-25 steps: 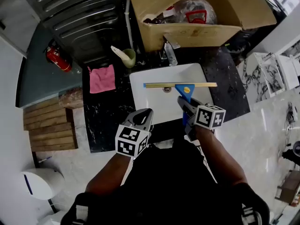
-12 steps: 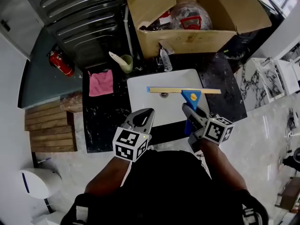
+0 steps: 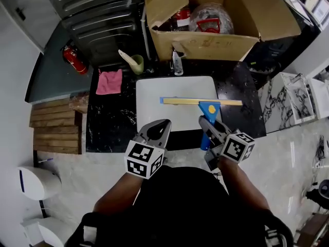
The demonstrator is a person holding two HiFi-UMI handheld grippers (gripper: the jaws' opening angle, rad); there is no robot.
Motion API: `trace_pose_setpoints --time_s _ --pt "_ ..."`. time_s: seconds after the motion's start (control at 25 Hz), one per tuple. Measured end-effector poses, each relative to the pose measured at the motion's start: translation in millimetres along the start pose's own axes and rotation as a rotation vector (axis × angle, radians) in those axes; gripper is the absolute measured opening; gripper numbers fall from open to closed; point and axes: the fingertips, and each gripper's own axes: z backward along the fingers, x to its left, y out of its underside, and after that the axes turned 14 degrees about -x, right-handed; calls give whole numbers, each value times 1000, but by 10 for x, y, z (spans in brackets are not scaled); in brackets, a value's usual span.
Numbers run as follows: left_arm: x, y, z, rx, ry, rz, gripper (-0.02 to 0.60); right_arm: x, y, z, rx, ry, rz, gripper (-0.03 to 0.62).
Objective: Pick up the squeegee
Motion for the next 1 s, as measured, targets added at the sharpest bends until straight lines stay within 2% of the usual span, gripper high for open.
trace_pose_setpoints --time_s 0.2,0.52,0.64,1.0 --pt "-284 69 44 -17 -48 21 17 -35 -48 223 0 -42 -8 109" --pt "-701 109 120 -21 -71 -7 17 -9 -165 612 -22 -102 -7 109" --pt "-875 122 159 -30 -83 -21 17 -21 -188 802 -12 -110 24 109" --pt "-1351 343 400 -35 -134 -15 17 -90 -92 1286 -3 -138 -2 109"
